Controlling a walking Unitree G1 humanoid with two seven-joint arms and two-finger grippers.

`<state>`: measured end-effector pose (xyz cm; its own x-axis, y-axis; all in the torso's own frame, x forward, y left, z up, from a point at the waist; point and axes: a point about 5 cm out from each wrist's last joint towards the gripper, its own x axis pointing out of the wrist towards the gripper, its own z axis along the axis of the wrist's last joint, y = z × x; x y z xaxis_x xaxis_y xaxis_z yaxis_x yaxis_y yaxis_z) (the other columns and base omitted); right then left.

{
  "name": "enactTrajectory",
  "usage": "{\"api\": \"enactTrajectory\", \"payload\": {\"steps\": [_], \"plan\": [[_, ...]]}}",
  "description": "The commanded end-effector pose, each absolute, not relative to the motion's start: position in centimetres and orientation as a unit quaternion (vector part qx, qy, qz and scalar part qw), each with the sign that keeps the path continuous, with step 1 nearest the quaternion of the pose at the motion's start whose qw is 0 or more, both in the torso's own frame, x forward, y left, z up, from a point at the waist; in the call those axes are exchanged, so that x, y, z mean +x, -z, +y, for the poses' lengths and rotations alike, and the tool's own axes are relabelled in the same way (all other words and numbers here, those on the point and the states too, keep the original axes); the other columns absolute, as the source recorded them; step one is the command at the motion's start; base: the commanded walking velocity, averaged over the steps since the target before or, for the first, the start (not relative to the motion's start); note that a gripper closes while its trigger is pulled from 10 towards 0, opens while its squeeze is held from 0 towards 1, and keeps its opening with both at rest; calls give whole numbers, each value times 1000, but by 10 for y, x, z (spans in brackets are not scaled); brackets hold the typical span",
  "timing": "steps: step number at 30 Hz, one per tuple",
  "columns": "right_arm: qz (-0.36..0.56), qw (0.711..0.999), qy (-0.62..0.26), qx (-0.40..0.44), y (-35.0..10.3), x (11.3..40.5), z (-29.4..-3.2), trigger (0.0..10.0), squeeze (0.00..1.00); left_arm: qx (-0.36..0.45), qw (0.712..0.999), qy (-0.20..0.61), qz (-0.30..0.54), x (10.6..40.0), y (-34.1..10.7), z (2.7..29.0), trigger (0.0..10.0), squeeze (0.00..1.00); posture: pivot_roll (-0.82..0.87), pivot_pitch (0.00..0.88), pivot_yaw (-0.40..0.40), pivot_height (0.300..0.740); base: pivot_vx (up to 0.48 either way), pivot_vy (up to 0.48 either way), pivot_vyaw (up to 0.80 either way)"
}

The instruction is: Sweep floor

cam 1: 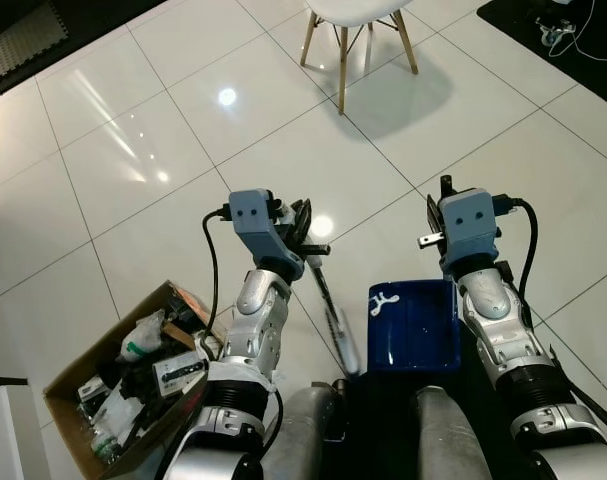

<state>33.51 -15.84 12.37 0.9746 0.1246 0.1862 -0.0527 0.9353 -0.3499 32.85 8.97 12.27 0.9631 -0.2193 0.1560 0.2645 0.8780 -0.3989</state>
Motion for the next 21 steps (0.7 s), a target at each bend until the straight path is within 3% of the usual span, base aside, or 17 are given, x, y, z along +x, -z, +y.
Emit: {"api": "enactTrajectory", "payload": {"steps": [1, 7, 13, 17, 18, 19, 21], "plan": [[-81, 979, -60, -180, -110, 331, -154, 10000, 0, -241, 960, 136, -50, 327, -121, 84, 10000, 0, -4, 256, 138, 740, 0, 0, 0], [-81, 978, -60, -180, -110, 332, -154, 10000, 0, -262, 946, 183, -52, 326, -128, 75, 10000, 0, -7, 252, 135, 740, 0, 0, 0], [-84, 978, -60, -179, -112, 334, -152, 10000, 0, -292, 873, 389, -39, 306, -146, 50, 10000, 0, -5, 240, 138, 740, 0, 0, 0], [-84, 978, -60, -179, -112, 334, -152, 10000, 0, -285, 867, 407, -38, 304, -148, 50, 10000, 0, -4, 239, 139, 740, 0, 0, 0], [-84, 979, -57, -179, -112, 334, -154, 10000, 0, -267, 854, 443, -49, 300, -161, 61, 10000, 0, 5, 231, 142, 740, 0, 0, 0], [-84, 979, -57, -179, -112, 334, -154, 10000, 0, -267, 854, 443, -49, 300, -161, 61, 10000, 0, 5, 231, 142, 740, 0, 0, 0], [-83, 979, -54, -180, -111, 334, -156, 10000, 0, -235, 855, 456, -77, 300, -185, 85, 10000, 0, 13, 222, 144, 740, 0, 0, 0]]}}
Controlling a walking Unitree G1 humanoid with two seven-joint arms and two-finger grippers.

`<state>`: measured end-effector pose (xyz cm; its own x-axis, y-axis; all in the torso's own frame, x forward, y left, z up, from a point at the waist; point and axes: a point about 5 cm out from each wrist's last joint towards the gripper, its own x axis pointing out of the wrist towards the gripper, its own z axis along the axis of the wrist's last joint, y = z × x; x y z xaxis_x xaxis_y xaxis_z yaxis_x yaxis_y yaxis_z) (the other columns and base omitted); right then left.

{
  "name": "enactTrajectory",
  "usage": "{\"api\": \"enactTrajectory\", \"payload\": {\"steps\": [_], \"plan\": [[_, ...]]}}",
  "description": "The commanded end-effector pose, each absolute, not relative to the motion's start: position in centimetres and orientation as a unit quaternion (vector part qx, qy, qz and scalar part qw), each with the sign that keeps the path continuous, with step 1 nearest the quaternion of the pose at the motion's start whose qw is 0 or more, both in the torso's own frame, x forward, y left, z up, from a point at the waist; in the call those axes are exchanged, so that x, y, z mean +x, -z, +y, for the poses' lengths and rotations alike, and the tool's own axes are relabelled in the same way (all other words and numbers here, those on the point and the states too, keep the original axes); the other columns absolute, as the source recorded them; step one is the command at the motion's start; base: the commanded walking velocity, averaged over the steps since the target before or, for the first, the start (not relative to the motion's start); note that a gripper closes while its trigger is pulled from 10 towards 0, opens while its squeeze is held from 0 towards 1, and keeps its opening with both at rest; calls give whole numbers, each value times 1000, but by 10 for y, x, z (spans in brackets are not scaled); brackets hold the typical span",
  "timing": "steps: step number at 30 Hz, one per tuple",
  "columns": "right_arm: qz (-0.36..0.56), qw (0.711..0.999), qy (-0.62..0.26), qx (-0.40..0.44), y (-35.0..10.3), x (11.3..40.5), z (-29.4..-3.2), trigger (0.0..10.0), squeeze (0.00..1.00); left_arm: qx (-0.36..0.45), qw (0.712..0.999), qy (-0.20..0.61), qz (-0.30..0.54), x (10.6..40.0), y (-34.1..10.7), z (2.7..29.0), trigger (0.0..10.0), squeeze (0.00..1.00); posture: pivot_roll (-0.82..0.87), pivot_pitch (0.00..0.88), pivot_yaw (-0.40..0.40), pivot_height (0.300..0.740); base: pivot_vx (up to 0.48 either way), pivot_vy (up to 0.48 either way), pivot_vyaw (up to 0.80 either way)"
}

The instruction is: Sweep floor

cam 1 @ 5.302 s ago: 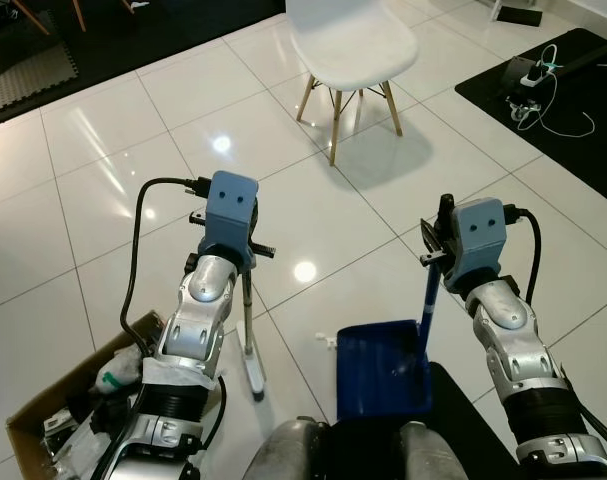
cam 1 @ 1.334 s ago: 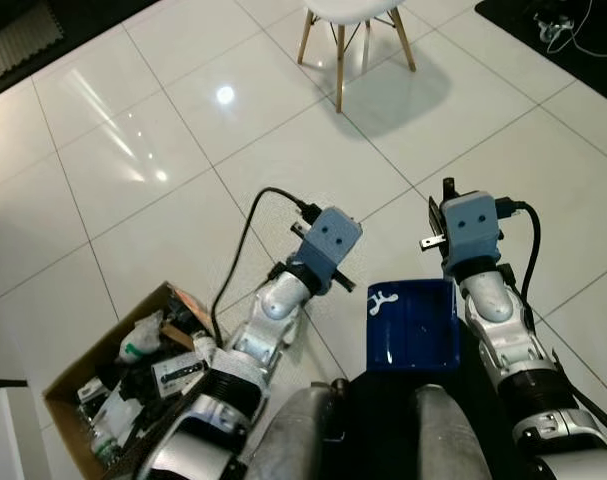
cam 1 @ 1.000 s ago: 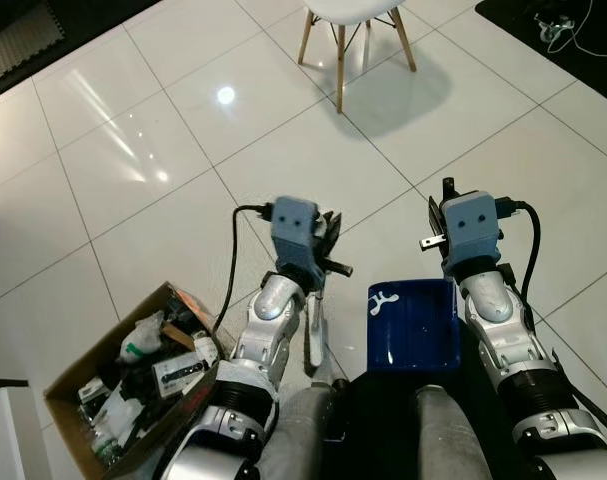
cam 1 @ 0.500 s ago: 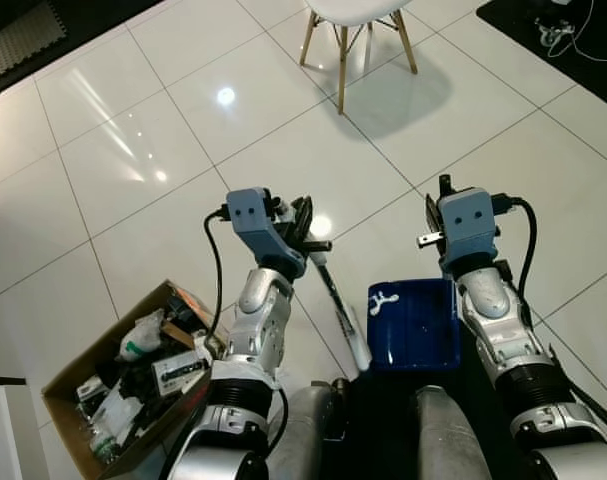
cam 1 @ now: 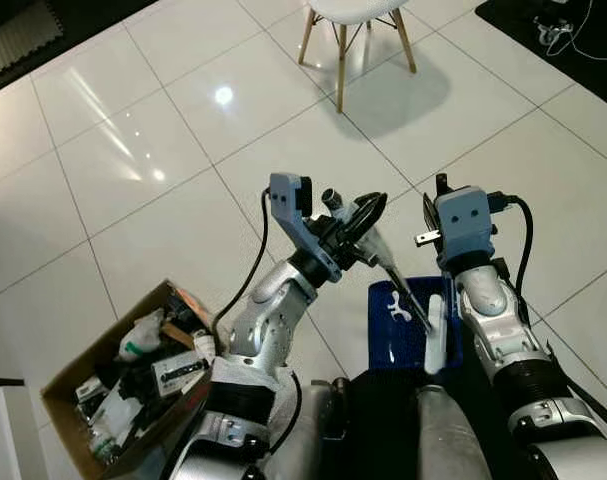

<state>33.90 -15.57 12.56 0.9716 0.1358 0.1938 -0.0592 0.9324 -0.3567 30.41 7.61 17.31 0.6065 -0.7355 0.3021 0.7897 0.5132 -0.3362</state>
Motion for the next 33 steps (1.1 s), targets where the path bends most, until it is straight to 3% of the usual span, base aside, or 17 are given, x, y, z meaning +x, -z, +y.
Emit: {"api": "enactTrajectory", "payload": {"steps": [1, 5, 8, 10, 11, 15, 24, 26, 27, 33], "plan": [[-83, 979, -54, -180, -111, 334, -157, 10000, 0, -220, 859, 454, -90, 302, -193, 95, 10000, 0, 13, 222, 144, 740, 0, 0, 0], [-82, 979, -53, -180, -111, 334, -157, 10000, 0, -211, 862, 451, -97, 302, -198, 100, 10000, 0, 13, 222, 144, 740, 0, 0, 0], [-92, 978, -53, -180, -115, 335, -157, 10000, 0, -135, 888, 424, -120, 306, -222, 132, 10000, 0, 32, 201, 148, 740, 0, 0, 0], [-92, 978, -53, -180, -115, 335, -157, 10000, 0, -135, 888, 424, -120, 306, -222, 132, 10000, 0, 32, 201, 148, 740, 0, 0, 0], [-125, 974, -65, -179, -126, 335, -154, 10000, 0, -43, 937, 322, -129, 300, -247, 181, 10000, 0, 59, 188, 153, 740, 0, 0, 0], [-155, 968, -77, -179, -134, 332, -151, 10000, 0, -4, 958, 254, -129, 289, -253, 205, 10000, 0, 76, 183, 149, 740, 0, 0, 0], [-223, 954, -64, -189, -154, 325, -155, 10000, 0, -52, 977, 145, -145, 266, -272, 242, 10000, 0, 89, 160, 135, 740, 0, 0, 0], [-232, 952, -62, -189, -157, 325, -156, 10000, 0, -47, 980, 126, -145, 268, -272, 247, 10000, 0, 87, 157, 134, 740, 0, 0, 0], [-254, 947, -54, -190, -168, 325, -157, 10000, 0, -44, 987, 58, -144, 277, -272, 259, 10000, 0, 73, 144, 137, 740, 0, 0, 0], [-293, 937, -38, -188, -192, 327, -161, 10000, 0, -38, 993, 12, -113, 287, -261, 262, 10000, 0, 58, 135, 141, 740, 0, 0, 0]]}}
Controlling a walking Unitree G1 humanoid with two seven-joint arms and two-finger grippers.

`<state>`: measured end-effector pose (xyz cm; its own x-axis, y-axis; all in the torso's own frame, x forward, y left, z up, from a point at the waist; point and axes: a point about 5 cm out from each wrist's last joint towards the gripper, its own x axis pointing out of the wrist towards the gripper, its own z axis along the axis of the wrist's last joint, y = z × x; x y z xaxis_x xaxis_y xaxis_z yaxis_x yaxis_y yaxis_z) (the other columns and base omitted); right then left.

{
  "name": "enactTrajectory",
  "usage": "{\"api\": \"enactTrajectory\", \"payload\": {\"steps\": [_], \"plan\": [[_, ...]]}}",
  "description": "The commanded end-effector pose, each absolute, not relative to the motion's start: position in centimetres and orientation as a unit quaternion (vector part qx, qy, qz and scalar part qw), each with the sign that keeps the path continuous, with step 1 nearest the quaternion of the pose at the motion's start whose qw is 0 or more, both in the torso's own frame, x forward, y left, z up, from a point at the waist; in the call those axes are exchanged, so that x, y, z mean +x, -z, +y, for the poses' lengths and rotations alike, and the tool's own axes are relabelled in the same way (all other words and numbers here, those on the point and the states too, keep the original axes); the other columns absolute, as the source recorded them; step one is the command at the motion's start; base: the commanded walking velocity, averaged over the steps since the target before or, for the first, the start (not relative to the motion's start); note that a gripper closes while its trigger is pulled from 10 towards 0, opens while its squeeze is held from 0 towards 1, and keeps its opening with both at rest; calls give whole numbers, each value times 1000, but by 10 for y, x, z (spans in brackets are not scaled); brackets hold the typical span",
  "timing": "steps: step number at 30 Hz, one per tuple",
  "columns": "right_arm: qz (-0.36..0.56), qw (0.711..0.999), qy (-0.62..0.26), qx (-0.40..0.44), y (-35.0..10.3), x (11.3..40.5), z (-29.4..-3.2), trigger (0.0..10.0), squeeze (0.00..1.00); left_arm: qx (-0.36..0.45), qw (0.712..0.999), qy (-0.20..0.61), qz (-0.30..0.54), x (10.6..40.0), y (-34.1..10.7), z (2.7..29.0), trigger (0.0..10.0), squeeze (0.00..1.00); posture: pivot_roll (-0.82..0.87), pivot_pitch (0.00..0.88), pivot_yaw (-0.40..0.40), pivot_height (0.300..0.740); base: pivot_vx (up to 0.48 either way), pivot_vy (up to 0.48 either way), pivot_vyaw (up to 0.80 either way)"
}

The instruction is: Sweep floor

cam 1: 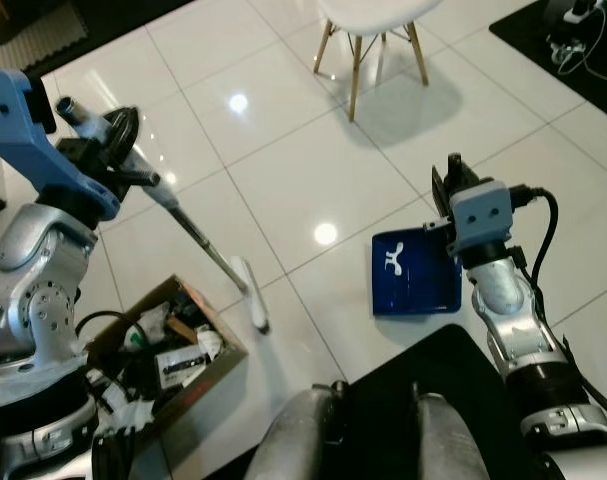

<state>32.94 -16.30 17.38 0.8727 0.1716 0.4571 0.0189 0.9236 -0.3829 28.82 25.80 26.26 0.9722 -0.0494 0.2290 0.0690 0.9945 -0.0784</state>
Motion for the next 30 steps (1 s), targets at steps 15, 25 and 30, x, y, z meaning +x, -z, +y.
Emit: {"api": "enactTrajectory", "payload": {"steps": [15, 25, 30], "plan": [[-375, 920, -20, -109, -256, 338, -159, 10000, 0, 48, 996, 80, -3, 288, -200, 209, 10000, 0, 53, 96, 120, 740, 0, 0, 0], [-305, 950, -62, 8, -234, 348, -149, 10000, 0, 44, 996, 81, -9, 296, -194, 178, 10000, 0, 52, 95, 104, 740, 0, 0, 0], [-302, 949, -74, 48, -234, 347, -147, 10000, 0, 44, 996, 78, 11, 295, -182, 168, 10000, 0, 47, 98, 103, 740, 0, 0, 0]]}}
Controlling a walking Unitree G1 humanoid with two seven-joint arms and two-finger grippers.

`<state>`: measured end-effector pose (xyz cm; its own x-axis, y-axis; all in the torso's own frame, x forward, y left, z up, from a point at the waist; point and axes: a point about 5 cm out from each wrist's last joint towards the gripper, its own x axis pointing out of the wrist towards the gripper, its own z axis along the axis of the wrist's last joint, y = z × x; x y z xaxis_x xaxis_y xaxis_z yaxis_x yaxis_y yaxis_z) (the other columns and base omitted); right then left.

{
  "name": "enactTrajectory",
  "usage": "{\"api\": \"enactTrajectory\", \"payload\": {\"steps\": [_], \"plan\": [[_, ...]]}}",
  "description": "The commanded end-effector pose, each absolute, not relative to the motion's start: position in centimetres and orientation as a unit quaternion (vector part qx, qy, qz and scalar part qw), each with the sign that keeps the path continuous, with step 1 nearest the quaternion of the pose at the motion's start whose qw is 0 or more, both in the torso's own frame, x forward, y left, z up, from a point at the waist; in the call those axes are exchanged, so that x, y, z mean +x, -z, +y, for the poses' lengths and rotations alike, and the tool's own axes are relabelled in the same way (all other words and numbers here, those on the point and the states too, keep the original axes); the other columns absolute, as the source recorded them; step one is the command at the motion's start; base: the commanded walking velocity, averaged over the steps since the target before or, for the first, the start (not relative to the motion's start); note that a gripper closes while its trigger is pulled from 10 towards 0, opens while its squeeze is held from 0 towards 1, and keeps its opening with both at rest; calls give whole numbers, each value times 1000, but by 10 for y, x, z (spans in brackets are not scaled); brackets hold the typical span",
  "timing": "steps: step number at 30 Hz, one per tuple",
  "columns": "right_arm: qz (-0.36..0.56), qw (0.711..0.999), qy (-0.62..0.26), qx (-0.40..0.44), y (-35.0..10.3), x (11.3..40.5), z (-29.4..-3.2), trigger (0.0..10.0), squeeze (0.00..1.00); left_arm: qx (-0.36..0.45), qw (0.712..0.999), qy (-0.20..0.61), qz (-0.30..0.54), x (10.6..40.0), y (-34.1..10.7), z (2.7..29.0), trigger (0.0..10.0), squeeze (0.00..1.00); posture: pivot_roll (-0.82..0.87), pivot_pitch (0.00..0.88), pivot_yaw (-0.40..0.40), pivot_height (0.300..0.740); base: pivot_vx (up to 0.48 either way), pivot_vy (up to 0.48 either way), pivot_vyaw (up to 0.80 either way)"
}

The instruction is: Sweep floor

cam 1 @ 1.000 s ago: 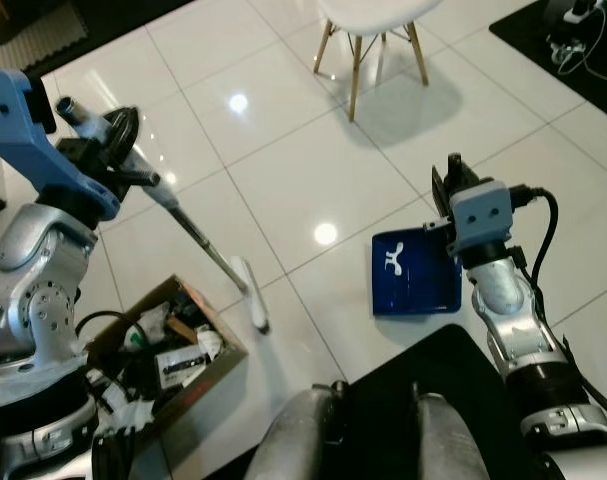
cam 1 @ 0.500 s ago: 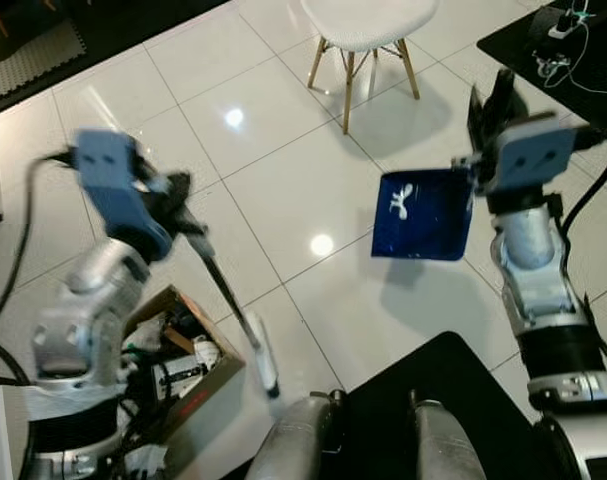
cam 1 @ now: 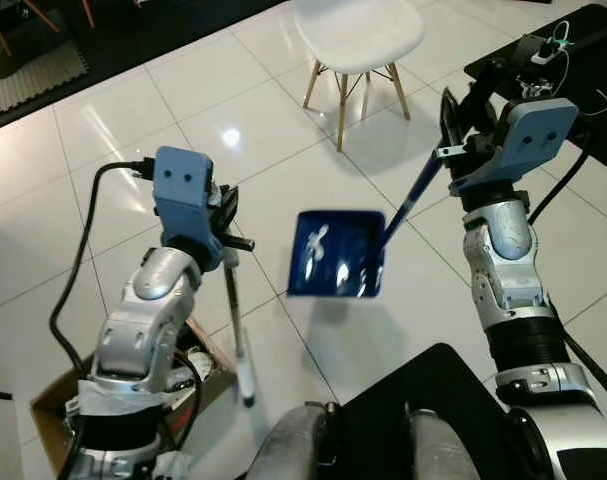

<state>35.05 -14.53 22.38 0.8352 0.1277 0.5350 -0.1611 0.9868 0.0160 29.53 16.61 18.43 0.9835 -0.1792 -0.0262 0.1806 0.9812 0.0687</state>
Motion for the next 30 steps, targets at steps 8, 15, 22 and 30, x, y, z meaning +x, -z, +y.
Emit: {"api": "enactTrajectory", "payload": {"steps": [8, 15, 22, 30], "plan": [[-330, 923, -144, 133, -256, 340, -138, 10000, 0, 66, 991, 59, 99, 284, -153, 171, 10000, 0, 64, 108, 96, 740, 0, 0, 0], [-364, 897, -205, 142, -280, 330, -121, 10000, 0, 67, 991, 53, 105, 282, -150, 172, 10000, 0, 75, 112, 97, 740, 0, 0, 0], [-347, 899, -206, 172, -274, 334, -122, 10000, 0, 73, 990, 50, 109, 281, -150, 172, 10000, 0, 76, 112, 96, 740, 0, 0, 0], [-362, 867, -226, 256, -292, 332, -124, 10000, 0, 83, 988, 61, 117, 279, -148, 165, 10000, 0, 108, 112, 96, 740, 0, 0, 0]]}}
